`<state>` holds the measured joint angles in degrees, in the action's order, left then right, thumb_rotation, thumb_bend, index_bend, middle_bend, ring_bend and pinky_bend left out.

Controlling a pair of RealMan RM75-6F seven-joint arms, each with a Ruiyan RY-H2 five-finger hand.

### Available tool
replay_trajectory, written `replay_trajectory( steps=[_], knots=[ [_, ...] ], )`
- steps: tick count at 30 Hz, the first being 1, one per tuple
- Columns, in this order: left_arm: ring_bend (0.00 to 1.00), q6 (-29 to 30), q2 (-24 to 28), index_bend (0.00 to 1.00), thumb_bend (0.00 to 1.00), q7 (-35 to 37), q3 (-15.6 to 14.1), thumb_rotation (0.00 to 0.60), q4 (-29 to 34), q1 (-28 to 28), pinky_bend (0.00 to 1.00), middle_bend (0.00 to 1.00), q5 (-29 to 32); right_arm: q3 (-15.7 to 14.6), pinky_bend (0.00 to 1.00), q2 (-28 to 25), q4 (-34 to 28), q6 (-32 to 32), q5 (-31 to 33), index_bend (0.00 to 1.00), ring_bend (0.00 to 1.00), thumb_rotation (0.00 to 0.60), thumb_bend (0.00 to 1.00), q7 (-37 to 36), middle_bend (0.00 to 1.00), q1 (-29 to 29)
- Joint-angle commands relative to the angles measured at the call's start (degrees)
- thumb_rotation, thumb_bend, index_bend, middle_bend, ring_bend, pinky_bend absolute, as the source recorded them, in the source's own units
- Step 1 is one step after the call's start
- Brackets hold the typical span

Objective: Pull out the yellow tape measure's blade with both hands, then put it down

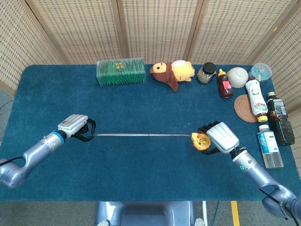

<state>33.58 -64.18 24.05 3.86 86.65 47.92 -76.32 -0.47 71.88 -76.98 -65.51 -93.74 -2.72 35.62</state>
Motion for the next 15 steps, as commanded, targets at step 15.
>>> replay_trajectory(
  steps=[15],
  knots=[
    [0.95,-0.64,-2.29,0.65,0.33,-0.13,2.53,0.600,2.02,2.13,0.93,1.00,-0.34,1.02,0.46,0.60,-1.89,0.90,-0.08,0.50,0.50,0.426,0.21,1.00,0.55,0.58]
  ],
)
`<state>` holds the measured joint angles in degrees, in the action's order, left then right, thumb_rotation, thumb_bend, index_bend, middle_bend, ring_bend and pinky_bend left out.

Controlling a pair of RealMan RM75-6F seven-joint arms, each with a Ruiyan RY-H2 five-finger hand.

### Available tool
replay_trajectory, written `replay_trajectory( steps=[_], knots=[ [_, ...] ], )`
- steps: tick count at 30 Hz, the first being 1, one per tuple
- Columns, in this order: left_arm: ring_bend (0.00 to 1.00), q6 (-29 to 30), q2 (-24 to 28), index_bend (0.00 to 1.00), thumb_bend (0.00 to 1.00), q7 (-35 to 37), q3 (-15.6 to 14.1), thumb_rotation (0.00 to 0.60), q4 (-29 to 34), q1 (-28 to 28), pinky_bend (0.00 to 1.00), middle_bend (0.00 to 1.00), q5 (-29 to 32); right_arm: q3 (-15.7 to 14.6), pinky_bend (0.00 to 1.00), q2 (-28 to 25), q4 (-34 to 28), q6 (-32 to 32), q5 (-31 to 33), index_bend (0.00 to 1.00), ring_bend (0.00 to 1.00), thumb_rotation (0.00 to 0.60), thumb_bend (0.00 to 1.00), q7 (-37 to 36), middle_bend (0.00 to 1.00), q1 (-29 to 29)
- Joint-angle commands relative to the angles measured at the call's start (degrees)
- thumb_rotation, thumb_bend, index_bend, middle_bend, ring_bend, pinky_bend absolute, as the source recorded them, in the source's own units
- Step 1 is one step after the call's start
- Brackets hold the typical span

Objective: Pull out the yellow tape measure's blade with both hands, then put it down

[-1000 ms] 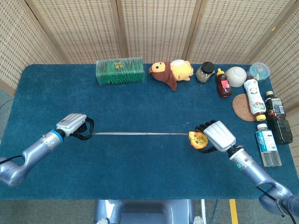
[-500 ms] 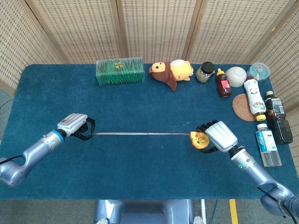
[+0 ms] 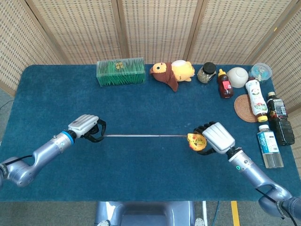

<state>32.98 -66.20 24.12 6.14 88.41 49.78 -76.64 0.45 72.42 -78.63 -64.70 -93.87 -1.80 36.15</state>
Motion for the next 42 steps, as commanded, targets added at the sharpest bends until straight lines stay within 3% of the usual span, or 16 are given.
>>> replay_trajectory(
  steps=[1,11,20,24,27,28,32,42],
  knots=[
    [0.95,-0.08,-0.51,0.65,0.33,-0.41,0.40,0.600,0.44,0.48,0.93,1.00,-0.03,0.17,0.46,0.11,-0.43,0.11,0.04,0.50,0.50,0.427,0.21,0.17,0.55,0.08],
    [0.95,1.08,-5.27,0.65,0.33,-6.83,3.01,0.599,1.74,3.43,0.93,1.00,3.57,1.22,0.46,0.87,-2.60,0.39,0.11,0.50,0.50,0.428,0.21,1.34,0.55,0.74],
    [0.95,3.86,-9.20,0.65,0.32,-17.27,4.66,0.599,3.69,6.08,0.93,1.00,12.26,2.15,0.46,1.61,-4.03,0.73,0.52,0.50,0.50,0.429,0.21,2.02,0.55,1.32],
    [0.92,6.40,-10.26,0.65,0.29,-20.51,5.01,0.543,5.63,6.28,0.93,1.00,14.75,2.23,0.46,1.93,-4.10,0.92,0.65,0.50,0.50,0.431,0.21,1.88,0.55,1.41],
    [0.78,8.53,-10.15,0.64,0.28,-23.52,4.43,0.448,7.81,5.88,0.89,0.87,15.82,2.23,0.46,2.16,-3.81,1.02,0.78,0.50,0.50,0.429,0.21,1.73,0.55,1.40],
    [0.70,8.74,-9.98,0.62,0.28,-24.06,4.30,0.420,8.33,5.83,0.85,0.78,16.26,2.22,0.46,2.22,-3.74,1.09,0.82,0.50,0.50,0.430,0.21,1.63,0.55,1.41],
    [0.51,10.36,-9.20,0.58,0.27,-25.09,4.35,0.399,9.61,5.12,0.74,0.57,17.16,2.27,0.46,2.60,-3.20,1.19,1.00,0.51,0.50,0.429,0.21,1.22,0.55,1.43],
    [0.48,13.95,-3.93,0.58,0.27,-24.95,2.64,0.391,12.04,0.74,0.70,0.55,15.60,2.01,0.46,3.88,-0.19,2.47,2.30,0.51,0.50,0.427,0.21,-0.47,0.55,1.28]
  ],
)
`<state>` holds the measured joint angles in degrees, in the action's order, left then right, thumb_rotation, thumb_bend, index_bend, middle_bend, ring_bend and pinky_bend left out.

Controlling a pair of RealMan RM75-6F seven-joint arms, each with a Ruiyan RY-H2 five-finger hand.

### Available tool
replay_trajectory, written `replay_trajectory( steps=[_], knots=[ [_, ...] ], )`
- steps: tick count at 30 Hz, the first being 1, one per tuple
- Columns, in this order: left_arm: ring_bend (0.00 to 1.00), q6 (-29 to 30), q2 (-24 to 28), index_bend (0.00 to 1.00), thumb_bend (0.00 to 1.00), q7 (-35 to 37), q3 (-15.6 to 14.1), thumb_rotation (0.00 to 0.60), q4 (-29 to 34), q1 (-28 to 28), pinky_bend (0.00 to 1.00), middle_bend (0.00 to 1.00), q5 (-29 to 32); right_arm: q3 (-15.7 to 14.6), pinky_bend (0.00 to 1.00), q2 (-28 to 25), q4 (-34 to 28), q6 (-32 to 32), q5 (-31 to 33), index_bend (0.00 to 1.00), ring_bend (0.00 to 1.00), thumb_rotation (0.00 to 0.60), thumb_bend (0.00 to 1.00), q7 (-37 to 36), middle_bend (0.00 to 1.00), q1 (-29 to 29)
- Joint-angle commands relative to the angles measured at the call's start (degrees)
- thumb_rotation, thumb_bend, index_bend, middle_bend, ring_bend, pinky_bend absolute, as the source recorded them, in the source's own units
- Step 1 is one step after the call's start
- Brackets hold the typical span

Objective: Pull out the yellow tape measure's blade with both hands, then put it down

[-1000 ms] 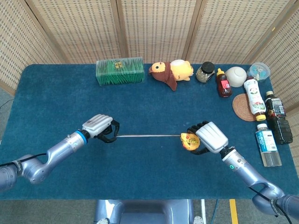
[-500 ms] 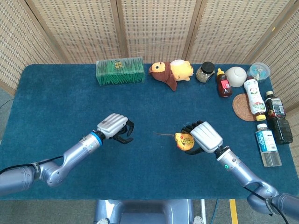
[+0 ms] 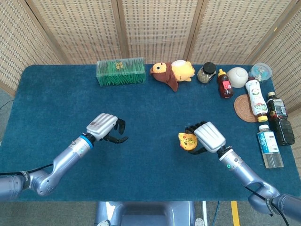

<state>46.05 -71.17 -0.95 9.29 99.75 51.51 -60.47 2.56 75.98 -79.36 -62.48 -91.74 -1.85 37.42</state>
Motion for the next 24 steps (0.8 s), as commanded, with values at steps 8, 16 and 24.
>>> replay_trajectory(
  steps=[8,16,24],
  knots=[
    [0.48,6.00,6.49,0.58,0.27,1.07,-2.56,0.384,3.99,-6.61,0.70,0.55,-4.02,-0.33,0.46,2.42,5.24,1.67,1.64,0.51,0.49,0.426,0.21,-2.41,0.55,-0.19],
    [0.48,11.05,10.70,0.58,0.27,2.78,-4.95,0.374,6.04,-12.58,0.70,0.55,-7.54,-0.65,0.43,5.37,11.72,4.79,4.27,0.50,0.46,0.426,0.21,-4.71,0.54,-0.43],
    [0.48,13.00,12.37,0.58,0.27,5.52,-5.85,0.359,5.95,-16.55,0.70,0.55,-8.54,-1.16,0.38,7.97,16.65,7.01,5.19,0.44,0.41,0.430,0.21,-7.01,0.48,-0.43]
  ],
)
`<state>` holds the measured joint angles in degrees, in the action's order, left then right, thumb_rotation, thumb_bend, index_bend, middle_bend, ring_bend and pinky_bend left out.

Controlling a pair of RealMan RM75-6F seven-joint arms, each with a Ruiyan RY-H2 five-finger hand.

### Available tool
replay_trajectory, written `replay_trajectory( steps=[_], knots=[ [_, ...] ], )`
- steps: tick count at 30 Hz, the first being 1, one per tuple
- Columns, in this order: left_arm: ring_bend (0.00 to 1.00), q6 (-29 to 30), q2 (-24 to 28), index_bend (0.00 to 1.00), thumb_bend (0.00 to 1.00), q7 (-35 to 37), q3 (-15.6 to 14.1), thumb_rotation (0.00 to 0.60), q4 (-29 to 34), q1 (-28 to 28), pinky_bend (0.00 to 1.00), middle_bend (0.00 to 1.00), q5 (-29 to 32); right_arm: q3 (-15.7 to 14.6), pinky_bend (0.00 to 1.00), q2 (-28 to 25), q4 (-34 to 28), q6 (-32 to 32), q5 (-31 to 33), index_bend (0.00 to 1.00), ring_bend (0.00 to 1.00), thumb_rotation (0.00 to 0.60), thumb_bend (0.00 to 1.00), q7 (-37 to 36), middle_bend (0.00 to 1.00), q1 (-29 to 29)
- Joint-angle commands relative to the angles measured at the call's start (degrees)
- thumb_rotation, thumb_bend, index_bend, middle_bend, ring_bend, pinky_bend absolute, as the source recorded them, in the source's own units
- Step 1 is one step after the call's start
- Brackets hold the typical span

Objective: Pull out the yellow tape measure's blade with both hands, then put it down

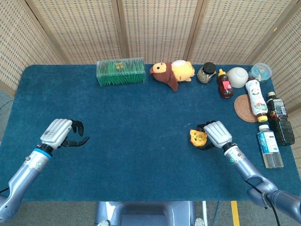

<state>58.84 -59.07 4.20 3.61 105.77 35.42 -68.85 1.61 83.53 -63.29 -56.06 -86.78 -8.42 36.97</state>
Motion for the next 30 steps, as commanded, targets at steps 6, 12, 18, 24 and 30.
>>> replay_trajectory(
  steps=[6,12,18,24,30],
  knots=[
    [0.48,0.66,0.75,0.58,0.27,1.17,-0.35,0.356,-0.64,-2.38,0.69,0.55,0.05,-0.52,0.35,0.86,1.74,1.91,0.55,0.33,0.37,0.425,0.21,-0.86,0.41,0.13],
    [0.46,1.10,1.29,0.58,0.27,-0.06,-0.39,0.353,-0.80,-3.54,0.65,0.55,0.37,-0.74,0.32,0.59,1.41,2.13,0.40,0.21,0.33,0.427,0.21,-0.90,0.34,0.09],
    [0.42,3.48,1.27,0.58,0.27,-3.68,-0.17,0.349,-0.93,-5.01,0.57,0.55,0.79,-0.52,0.31,-0.25,0.03,1.37,0.25,0.19,0.30,0.426,0.21,-0.79,0.32,-0.08],
    [0.42,10.51,-0.59,0.58,0.27,-9.04,0.00,0.422,-1.18,-8.62,0.55,0.55,1.63,2.54,0.32,-2.16,-4.37,-3.79,2.68,0.22,0.32,0.426,0.21,-0.04,0.34,-2.10],
    [0.42,16.92,-3.26,0.58,0.27,-11.90,0.14,0.573,-2.66,-12.58,0.55,0.55,2.52,5.18,0.37,-2.79,-7.77,-11.83,5.20,0.33,0.42,0.429,0.21,6.54,0.44,-5.88]
  ],
)
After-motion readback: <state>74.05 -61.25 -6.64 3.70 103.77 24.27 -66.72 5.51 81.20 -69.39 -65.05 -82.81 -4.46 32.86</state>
